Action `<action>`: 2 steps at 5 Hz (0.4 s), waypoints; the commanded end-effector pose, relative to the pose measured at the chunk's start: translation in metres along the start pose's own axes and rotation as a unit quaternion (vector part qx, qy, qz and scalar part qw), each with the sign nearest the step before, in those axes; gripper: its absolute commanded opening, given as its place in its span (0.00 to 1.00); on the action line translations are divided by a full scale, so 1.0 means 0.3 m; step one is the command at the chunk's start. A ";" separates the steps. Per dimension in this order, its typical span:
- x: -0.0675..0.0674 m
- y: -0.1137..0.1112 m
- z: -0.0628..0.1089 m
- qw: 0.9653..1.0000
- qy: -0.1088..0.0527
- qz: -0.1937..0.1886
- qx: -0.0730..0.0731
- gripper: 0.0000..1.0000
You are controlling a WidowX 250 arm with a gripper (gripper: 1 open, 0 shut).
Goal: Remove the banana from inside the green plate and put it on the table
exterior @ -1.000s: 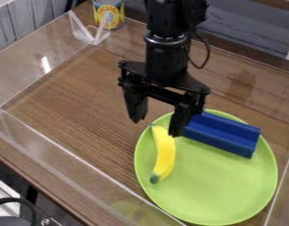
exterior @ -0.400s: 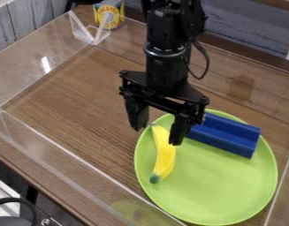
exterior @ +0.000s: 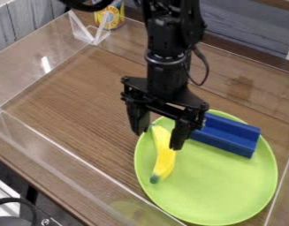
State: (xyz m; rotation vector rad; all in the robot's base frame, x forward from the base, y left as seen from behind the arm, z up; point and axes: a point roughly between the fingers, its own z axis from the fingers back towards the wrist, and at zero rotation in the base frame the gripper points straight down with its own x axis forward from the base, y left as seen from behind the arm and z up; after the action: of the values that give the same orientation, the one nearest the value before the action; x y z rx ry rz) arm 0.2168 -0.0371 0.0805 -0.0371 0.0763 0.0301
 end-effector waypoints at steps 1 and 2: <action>0.012 -0.002 0.007 1.000 -0.010 -0.006 -0.004 1.00; 0.014 0.000 0.002 1.000 -0.009 -0.009 -0.006 1.00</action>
State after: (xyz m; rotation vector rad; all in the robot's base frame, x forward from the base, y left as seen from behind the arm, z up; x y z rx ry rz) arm 0.2188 -0.0382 0.0774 -0.0478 0.0722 0.0101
